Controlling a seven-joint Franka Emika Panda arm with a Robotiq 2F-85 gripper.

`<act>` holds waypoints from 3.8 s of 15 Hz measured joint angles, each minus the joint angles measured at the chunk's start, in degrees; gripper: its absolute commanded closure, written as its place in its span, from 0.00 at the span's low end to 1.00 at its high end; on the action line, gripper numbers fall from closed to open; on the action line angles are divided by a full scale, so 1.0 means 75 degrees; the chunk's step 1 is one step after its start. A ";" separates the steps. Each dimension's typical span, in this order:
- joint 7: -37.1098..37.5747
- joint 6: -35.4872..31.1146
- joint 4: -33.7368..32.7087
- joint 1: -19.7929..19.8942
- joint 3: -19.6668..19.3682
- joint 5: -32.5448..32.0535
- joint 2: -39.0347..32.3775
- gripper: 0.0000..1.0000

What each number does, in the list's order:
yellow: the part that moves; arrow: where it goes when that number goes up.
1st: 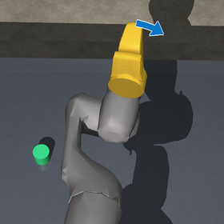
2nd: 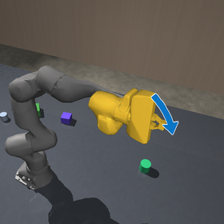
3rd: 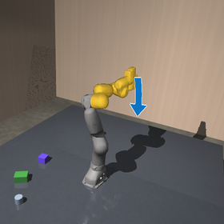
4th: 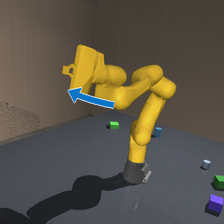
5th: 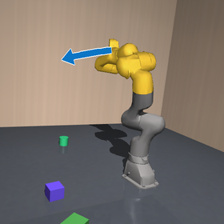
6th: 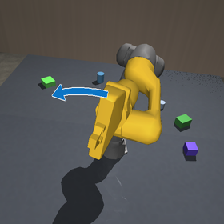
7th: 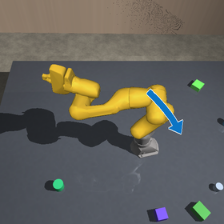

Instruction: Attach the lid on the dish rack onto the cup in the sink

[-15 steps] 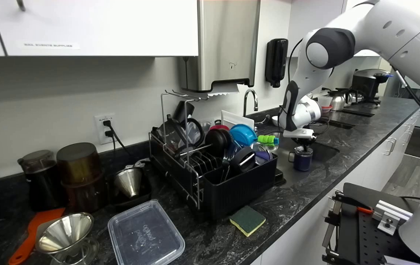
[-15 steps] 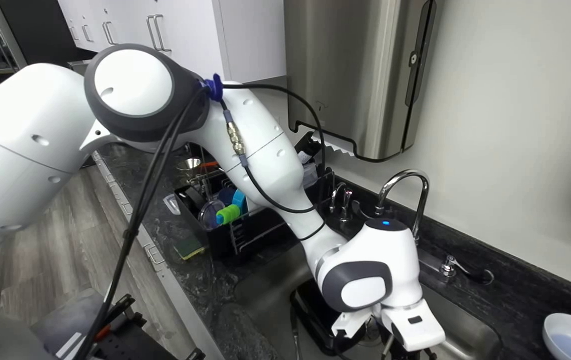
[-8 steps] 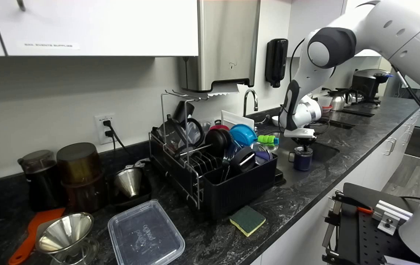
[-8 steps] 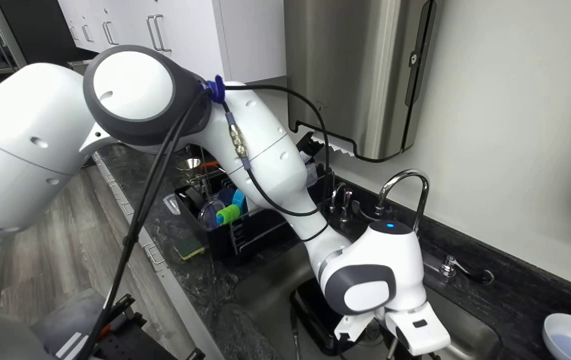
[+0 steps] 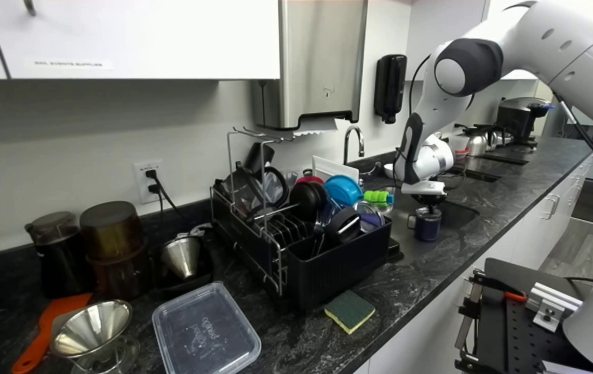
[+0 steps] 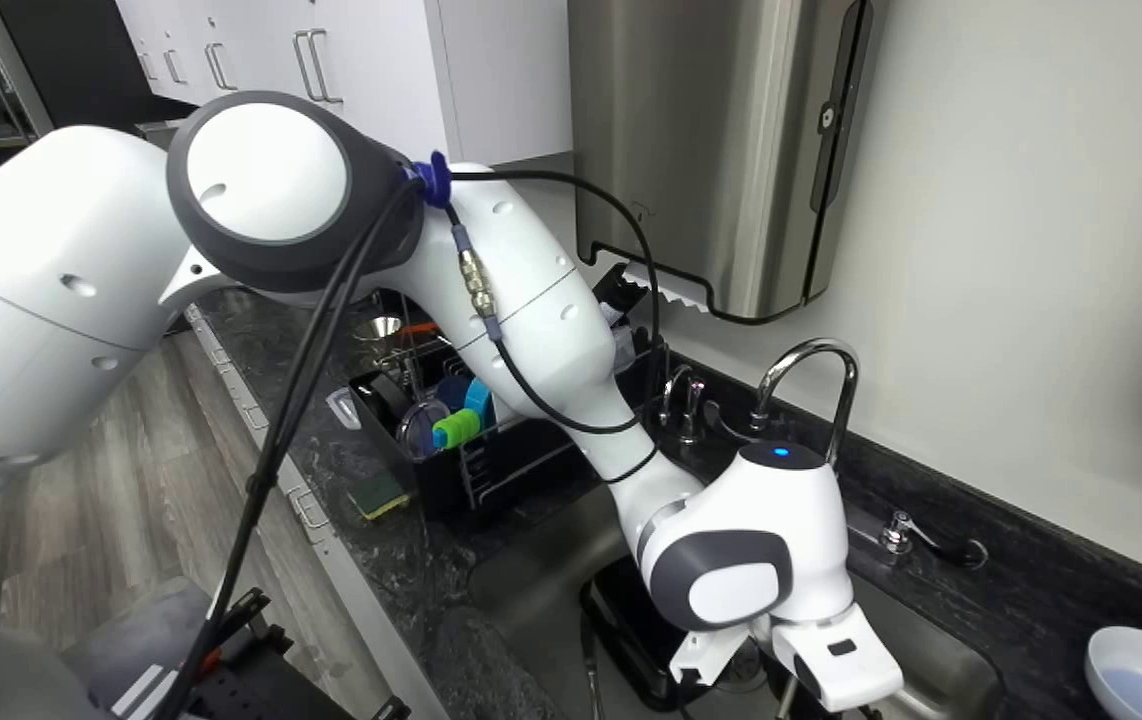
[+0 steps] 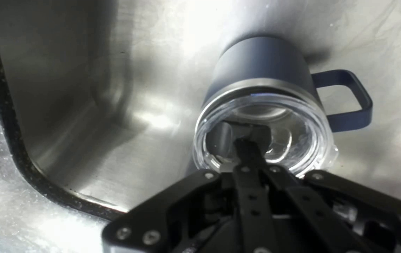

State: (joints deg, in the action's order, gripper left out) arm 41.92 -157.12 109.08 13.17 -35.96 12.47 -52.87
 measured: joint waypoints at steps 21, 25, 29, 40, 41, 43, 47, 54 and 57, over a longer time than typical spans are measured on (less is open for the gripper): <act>-0.0054 -0.0687 0.0316 0.0003 0.0067 0.0004 0.0010 1.00; -0.0054 -0.0885 0.0409 0.0003 0.0090 0.0019 0.0012 1.00; -0.0054 -0.1145 0.0524 0.0003 0.0123 0.0032 0.0009 1.00; -0.0054 -0.1612 0.0780 -0.0013 0.0151 0.0058 0.0049 1.00; -0.0054 -0.1654 0.0834 -0.0017 0.0150 0.0066 0.0075 1.00; -0.0062 -0.1707 0.1008 -0.0018 0.0147 0.0069 0.0183 1.00; -0.0190 -0.1857 0.1468 -0.0063 0.0136 0.0070 0.0591 1.00; -0.0792 -0.1911 0.1994 -0.0210 0.0166 0.0068 0.1350 1.00; -0.1323 -0.1904 0.2141 -0.0211 0.0168 0.0066 0.1775 1.00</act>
State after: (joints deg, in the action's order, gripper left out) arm 32.00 -171.40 125.14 11.58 -34.70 12.96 -39.55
